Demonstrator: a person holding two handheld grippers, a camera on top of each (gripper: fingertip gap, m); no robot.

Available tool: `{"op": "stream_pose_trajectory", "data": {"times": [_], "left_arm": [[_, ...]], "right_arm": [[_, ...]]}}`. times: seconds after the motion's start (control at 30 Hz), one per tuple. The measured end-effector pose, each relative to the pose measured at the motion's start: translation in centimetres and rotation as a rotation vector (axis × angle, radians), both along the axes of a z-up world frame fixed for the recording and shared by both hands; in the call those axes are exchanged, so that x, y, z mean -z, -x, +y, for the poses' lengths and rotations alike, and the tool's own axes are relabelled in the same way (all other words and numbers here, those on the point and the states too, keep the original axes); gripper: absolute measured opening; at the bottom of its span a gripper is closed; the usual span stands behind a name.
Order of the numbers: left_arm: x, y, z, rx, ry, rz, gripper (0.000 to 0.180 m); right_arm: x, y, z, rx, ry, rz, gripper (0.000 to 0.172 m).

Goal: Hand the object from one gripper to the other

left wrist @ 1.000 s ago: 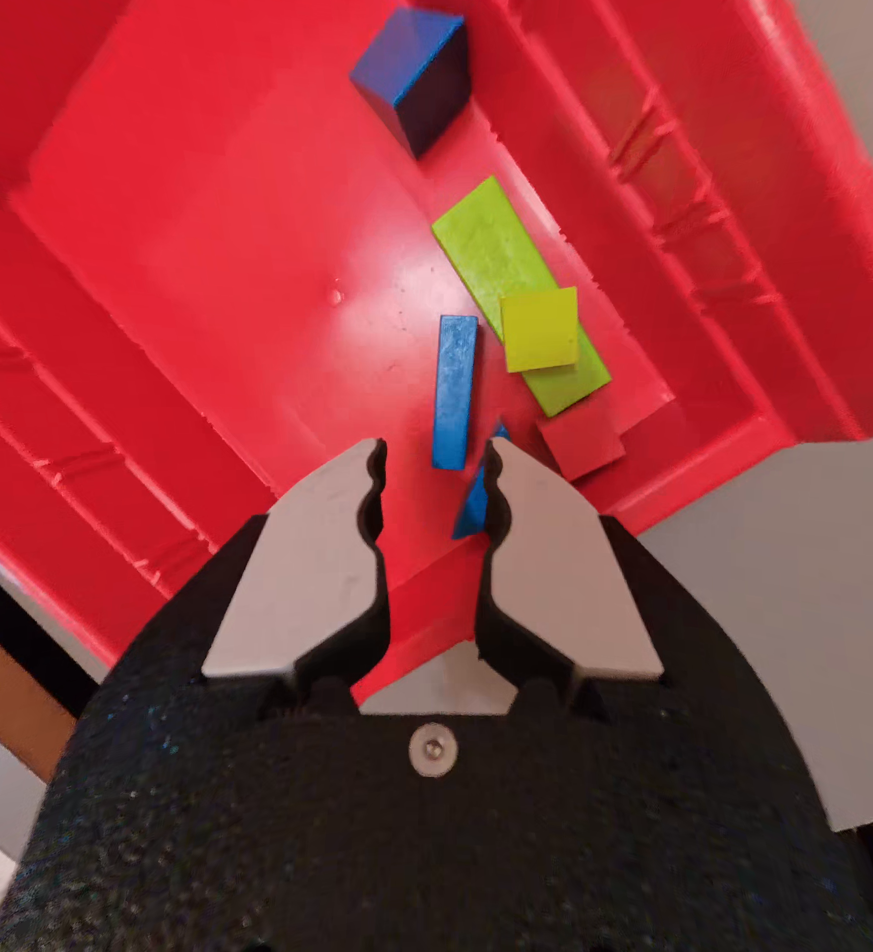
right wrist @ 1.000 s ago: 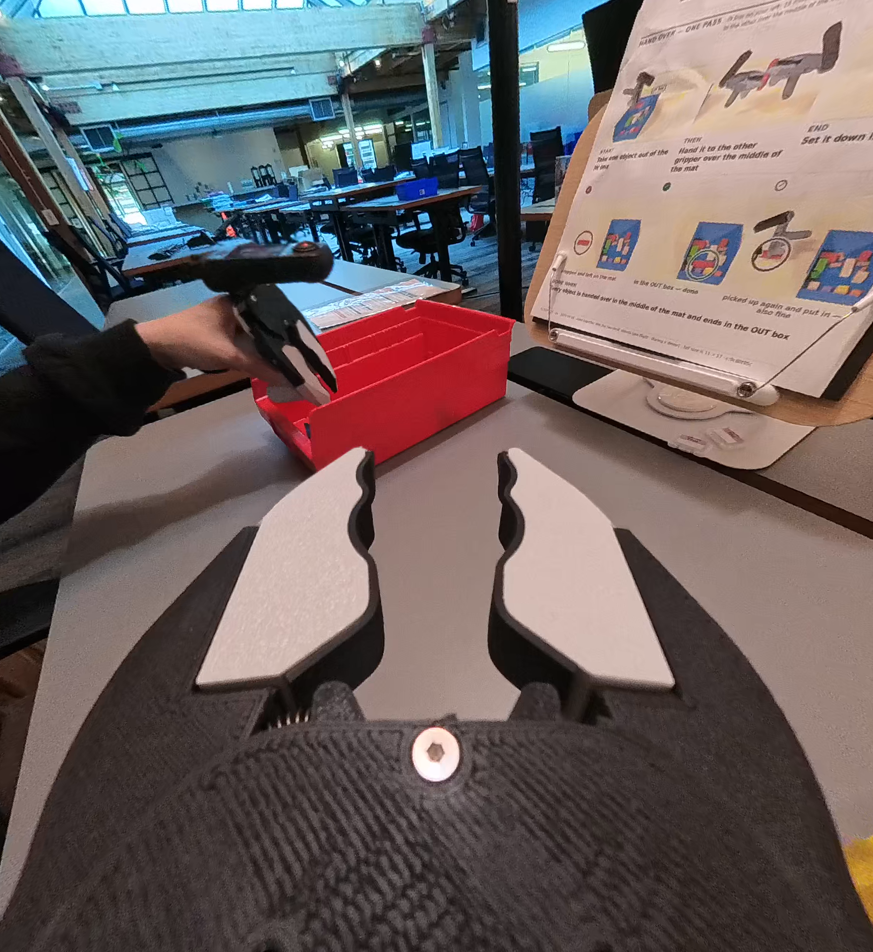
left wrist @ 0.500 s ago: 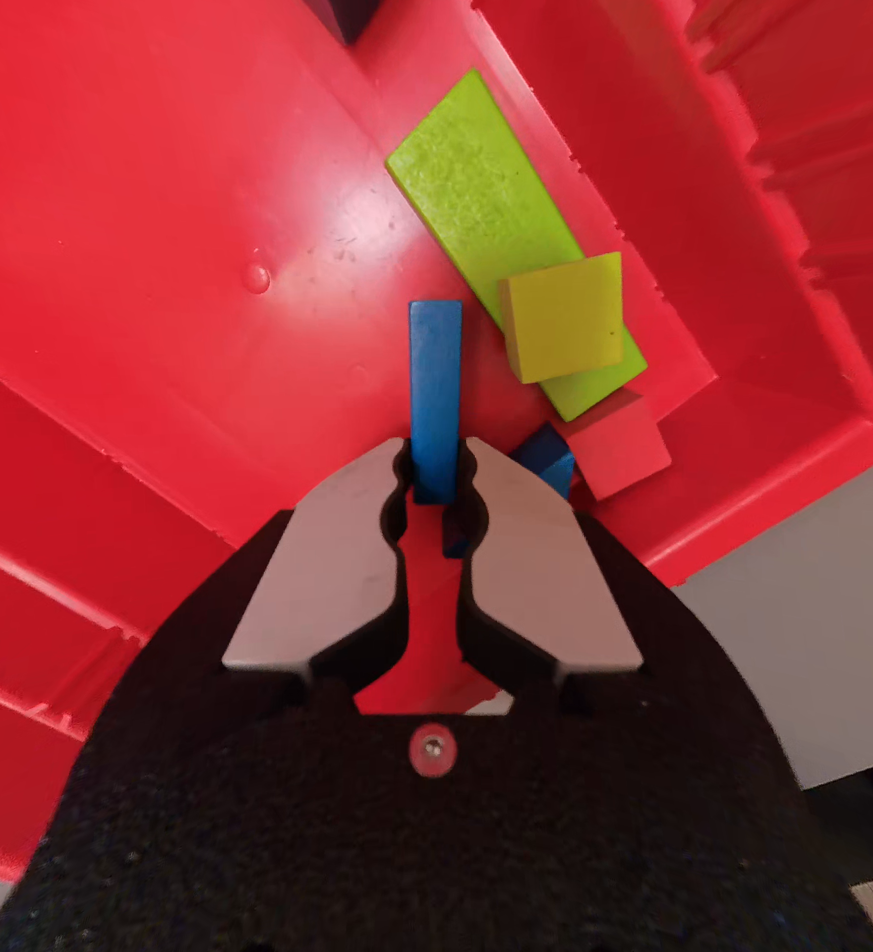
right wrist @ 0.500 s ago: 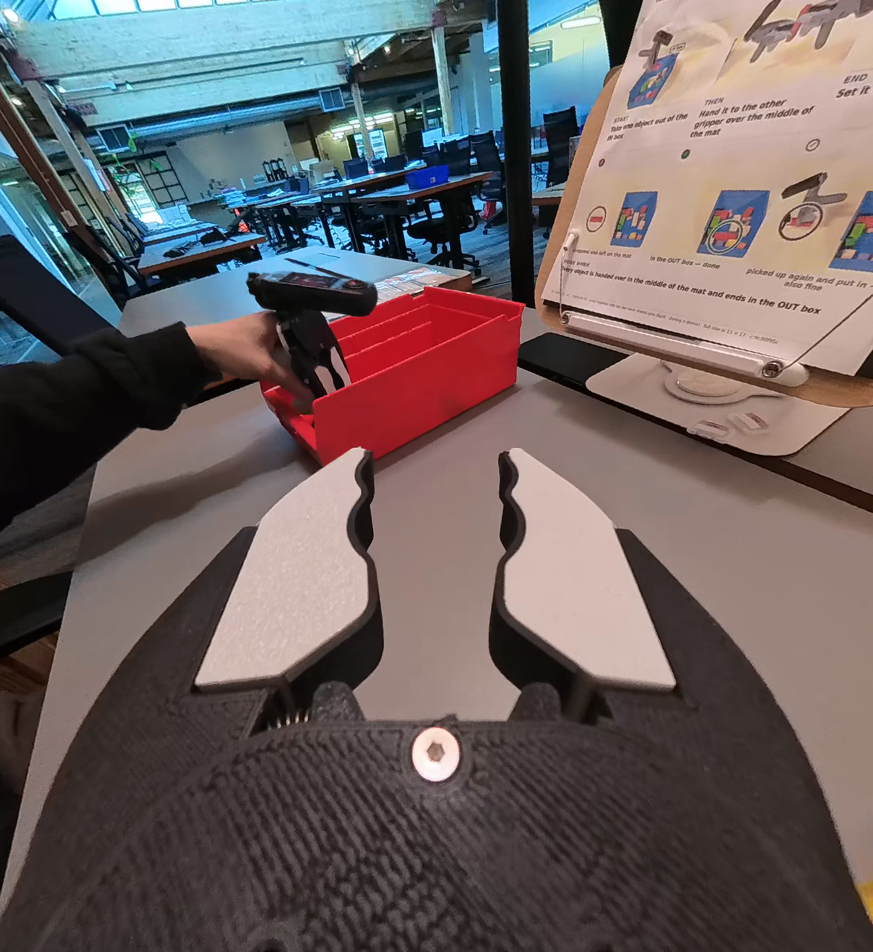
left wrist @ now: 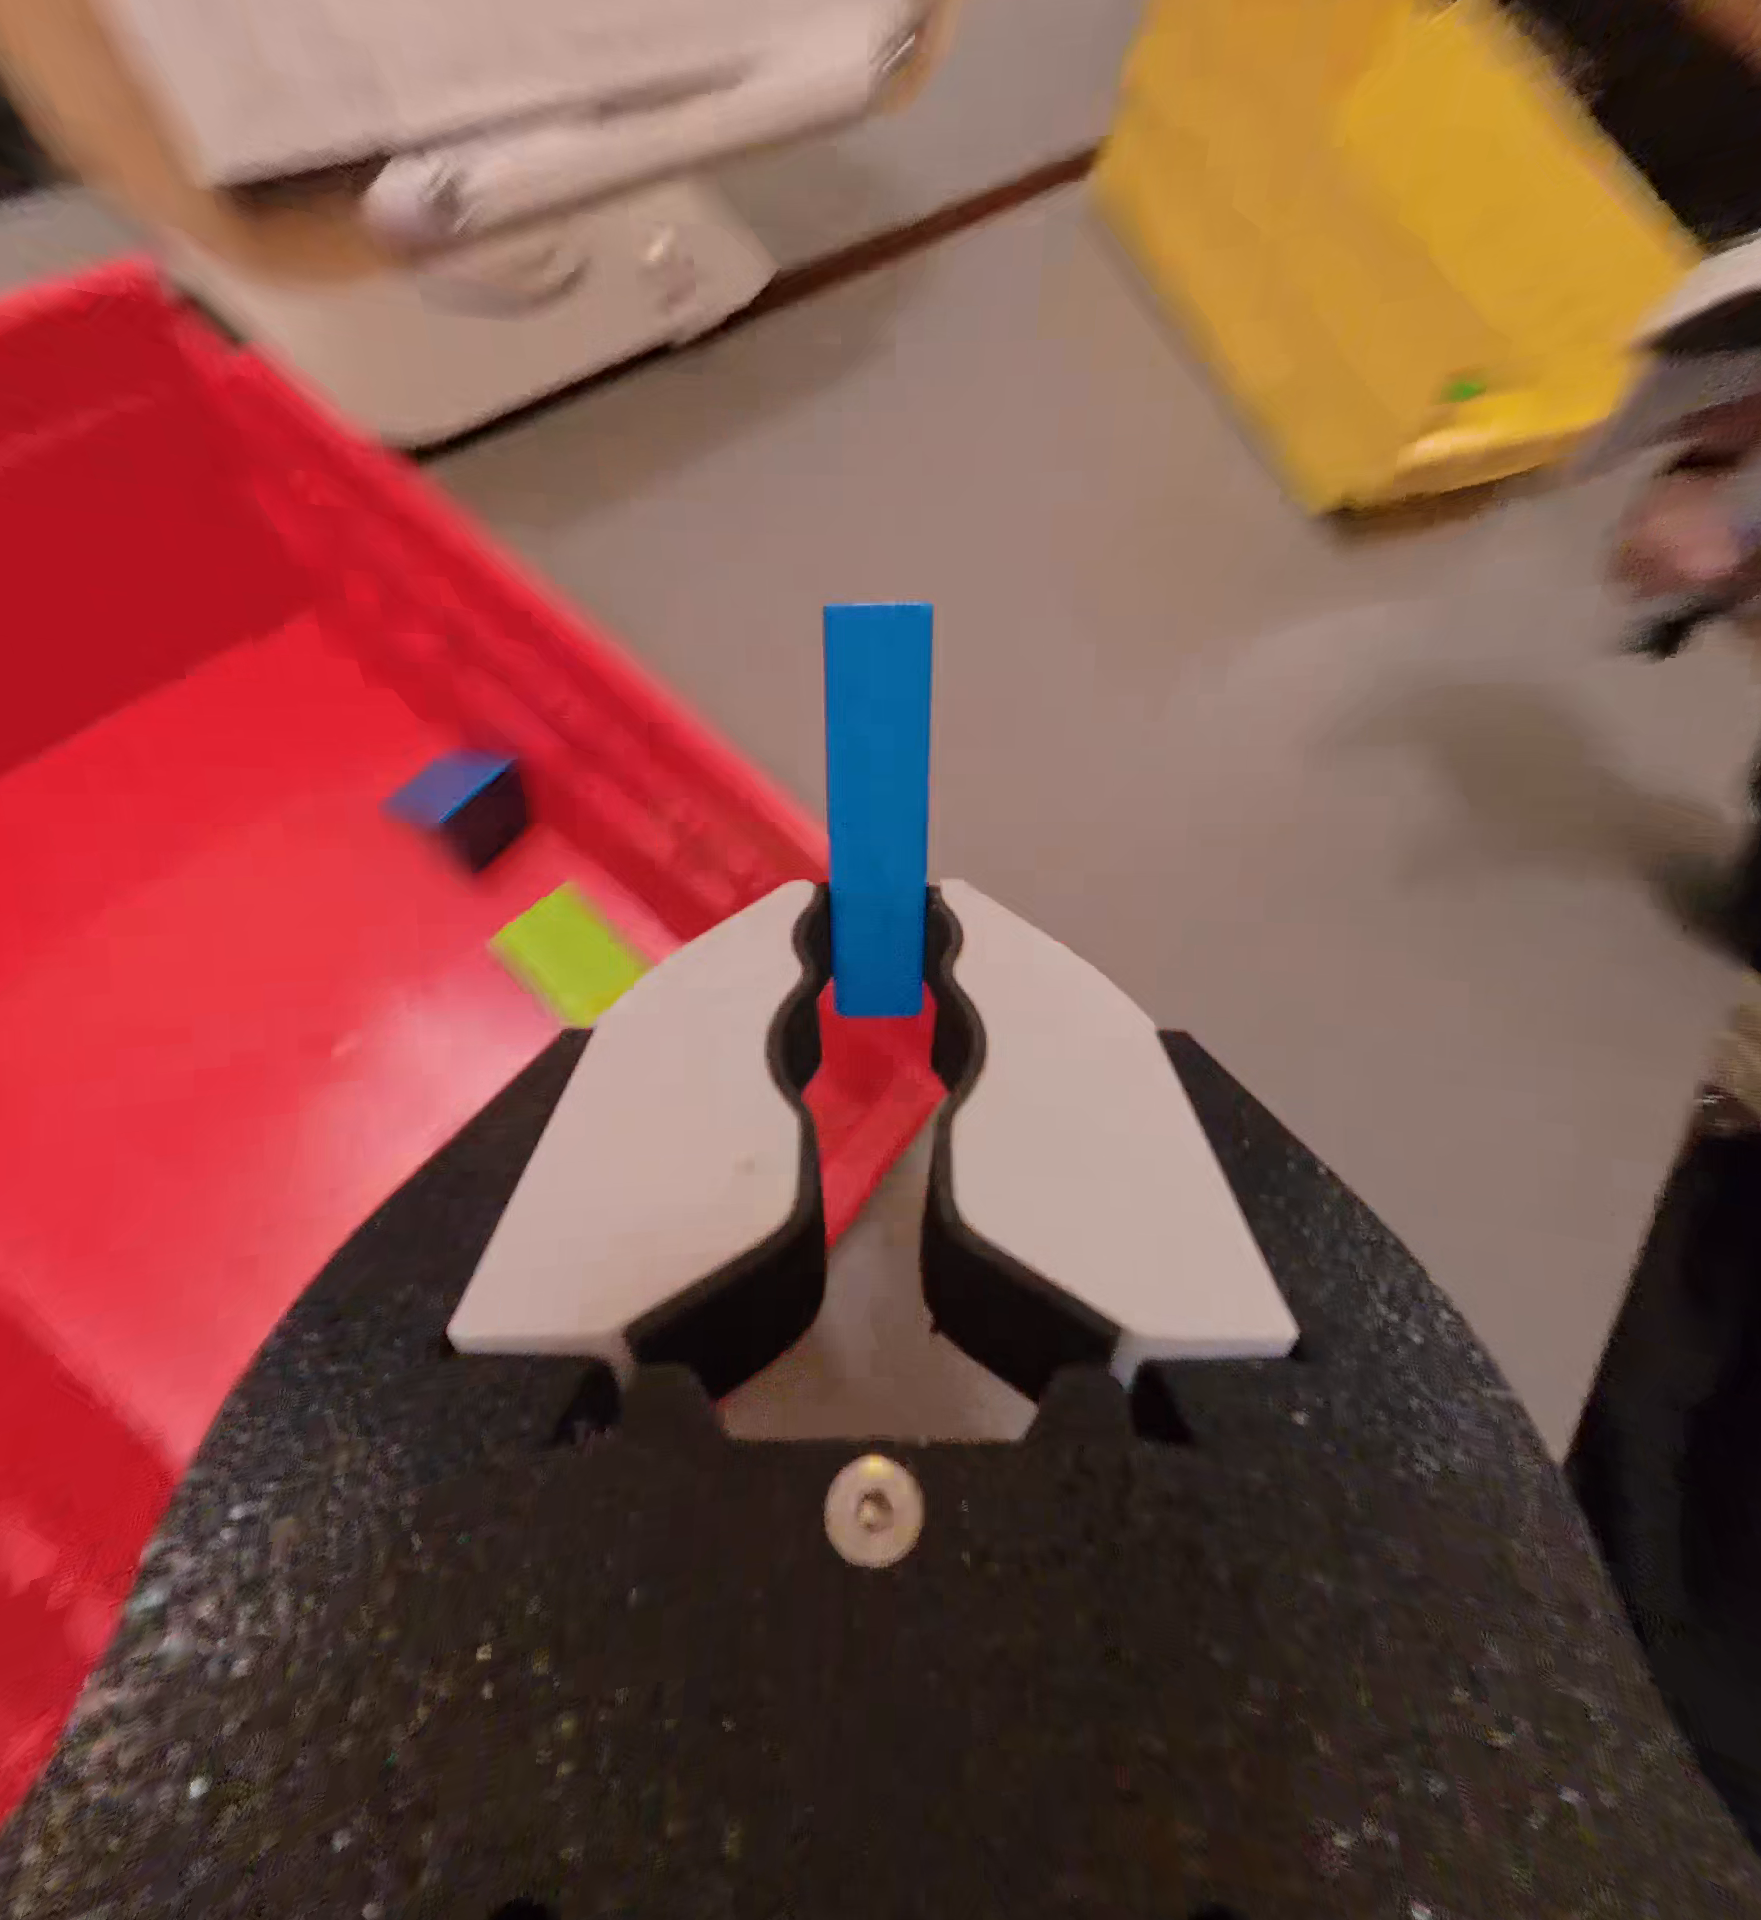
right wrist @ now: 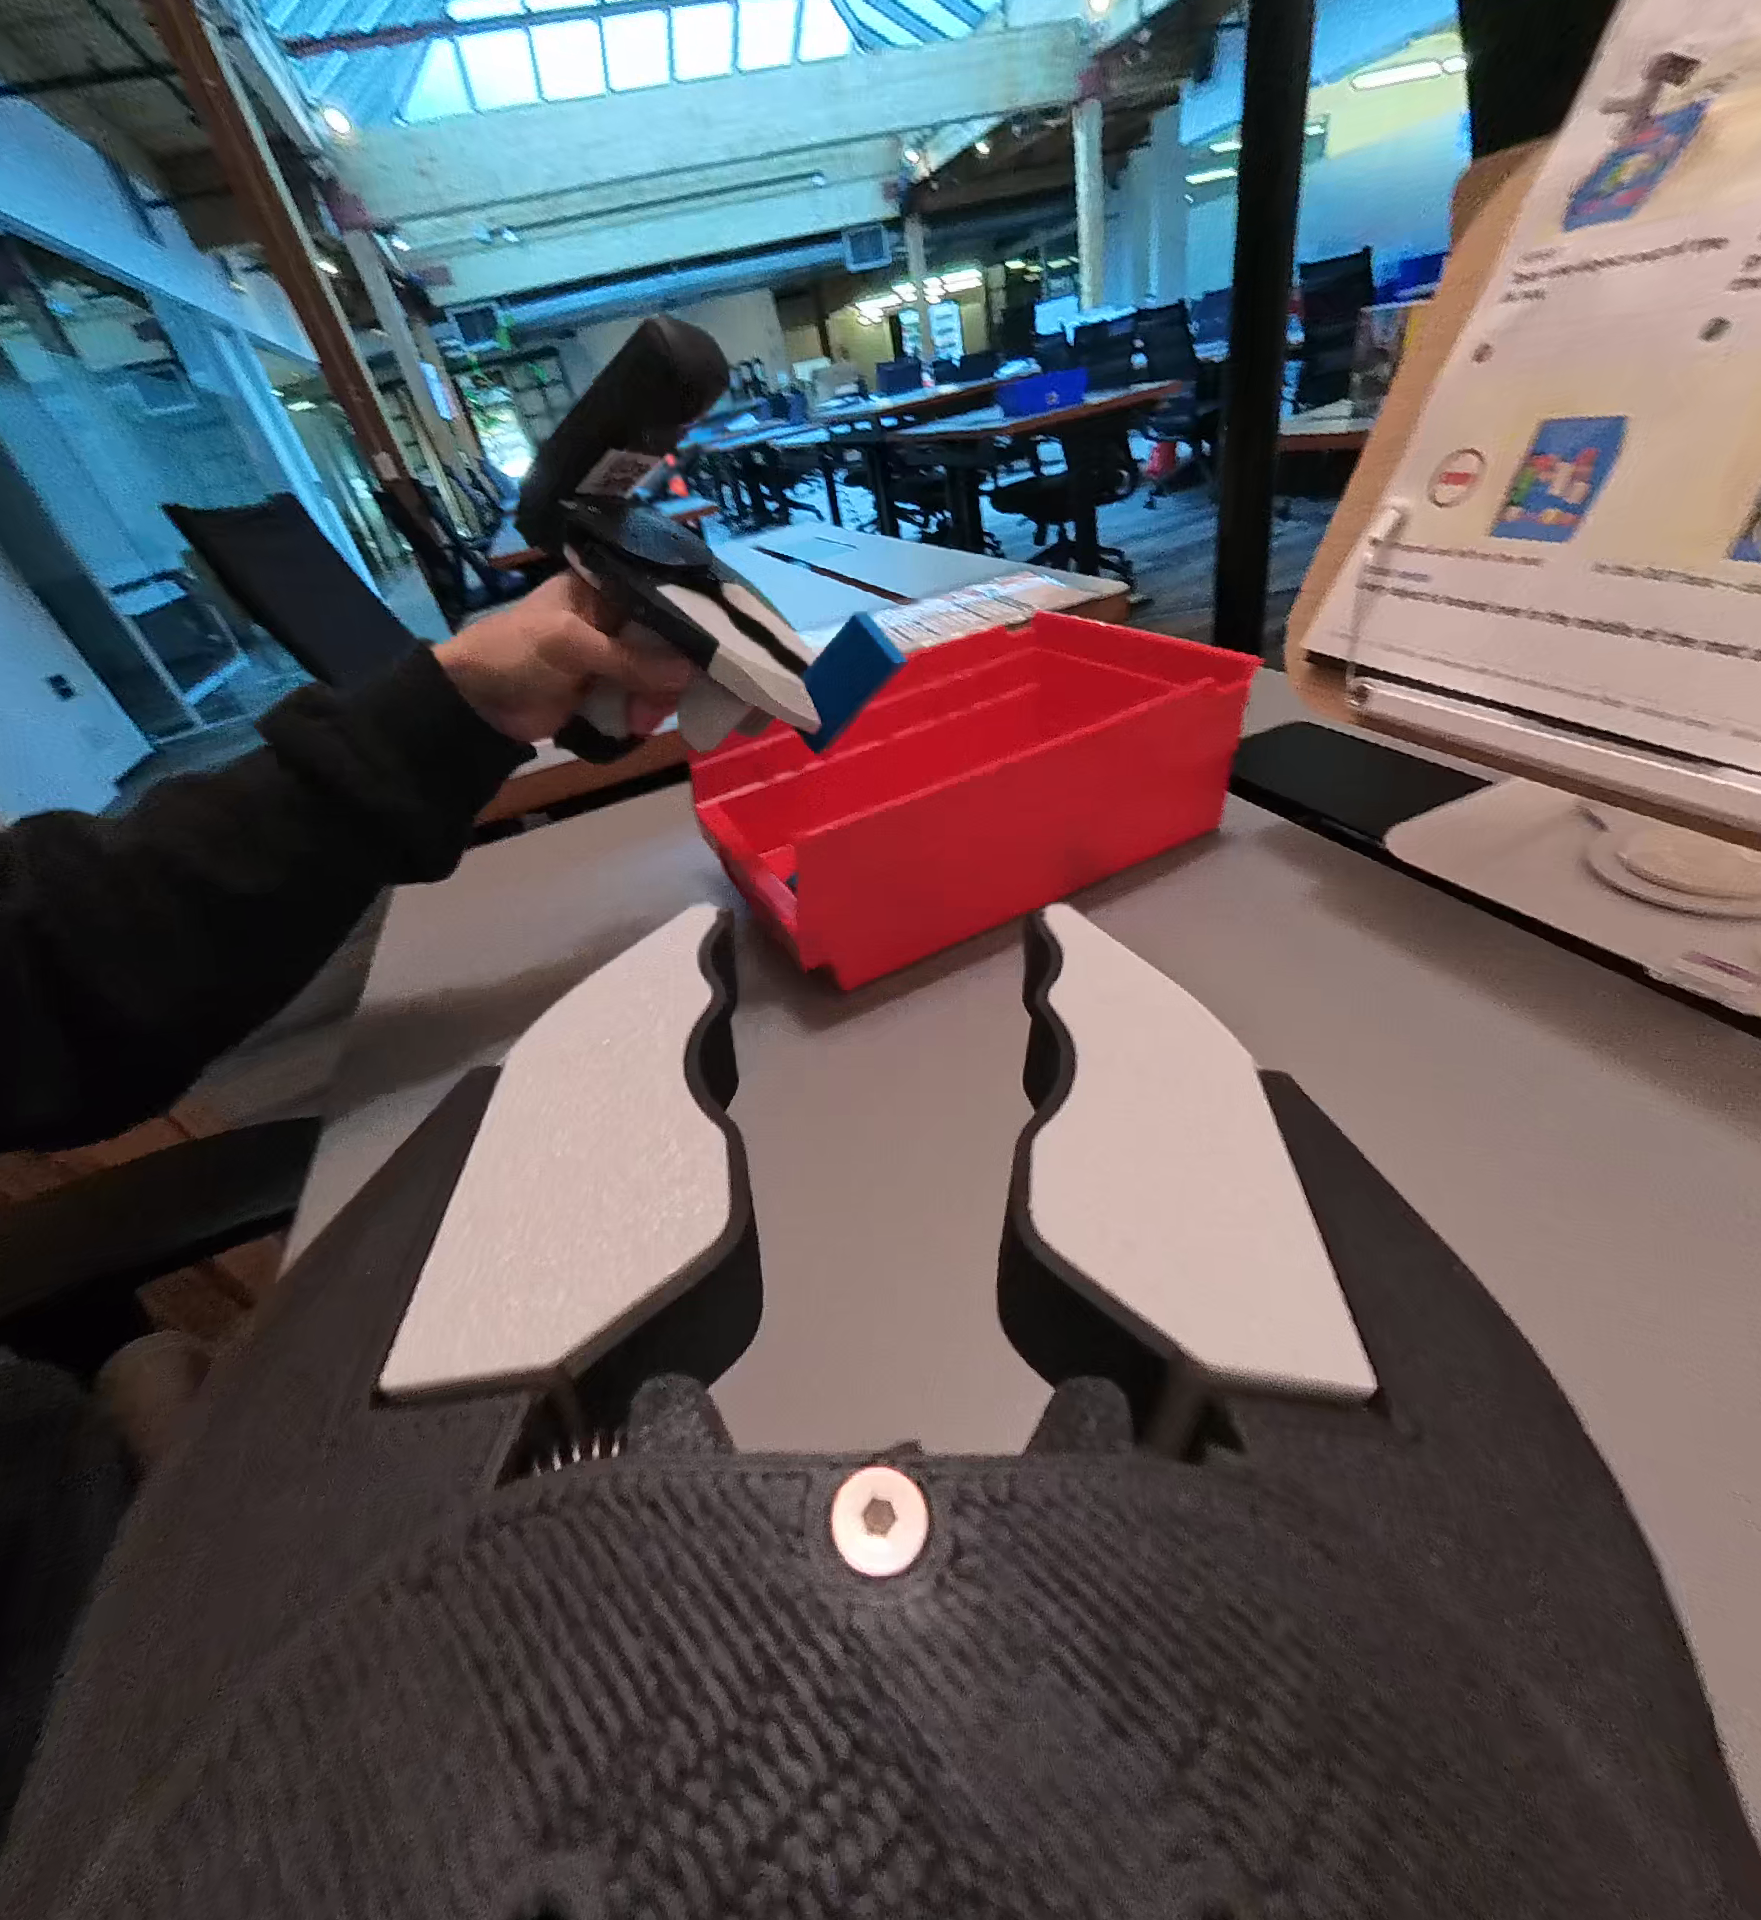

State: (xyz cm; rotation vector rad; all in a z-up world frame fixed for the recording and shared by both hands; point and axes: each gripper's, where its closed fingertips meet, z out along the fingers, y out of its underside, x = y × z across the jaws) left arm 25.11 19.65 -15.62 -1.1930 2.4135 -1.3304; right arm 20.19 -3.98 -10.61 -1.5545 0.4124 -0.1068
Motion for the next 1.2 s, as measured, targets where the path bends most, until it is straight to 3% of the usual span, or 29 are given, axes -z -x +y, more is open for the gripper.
{"op": "stream_pose_trajectory", "data": {"times": [0.03,0.3,0.6,0.7,0.83,1.0,1.1,1.2], "left_arm": [[-1.1,0.7,-1.6,0.048,0.054,-0.040,0.016],[-6.0,6.5,-13.3,0.380,0.463,-0.184,0.016],[-5.4,9.6,-21.1,0.570,0.635,-0.219,0.016],[-4.8,9.8,-22.3,0.591,0.609,-0.220,0.016],[-4.7,9.7,-22.9,0.587,0.593,-0.240,0.016],[-4.5,9.5,-23.0,0.566,0.616,-0.239,0.016],[-4.0,8.2,-22.7,0.475,0.606,-0.218,0.033],[-3.3,7.2,-21.8,0.392,0.566,-0.227,0.043]], "right_arm": [[-0.3,0.3,0.3,-0.017,-0.015,-0.007,0.054],[-2.5,2.7,1.8,-0.111,-0.110,-0.061,0.053],[-3.4,3.6,1.9,-0.170,-0.171,-0.078,0.046],[-3.2,3.7,2.1,-0.179,-0.174,-0.066,0.043],[-3.2,3.7,2.1,-0.166,-0.183,-0.086,0.018],[-3.0,3.7,2.1,-0.170,-0.176,-0.059,0.017],[-2.9,3.0,1.8,-0.101,-0.147,-0.084,0.017],[-3.5,0.8,-0.9,0.041,-0.128,-0.108,0.017]]}}
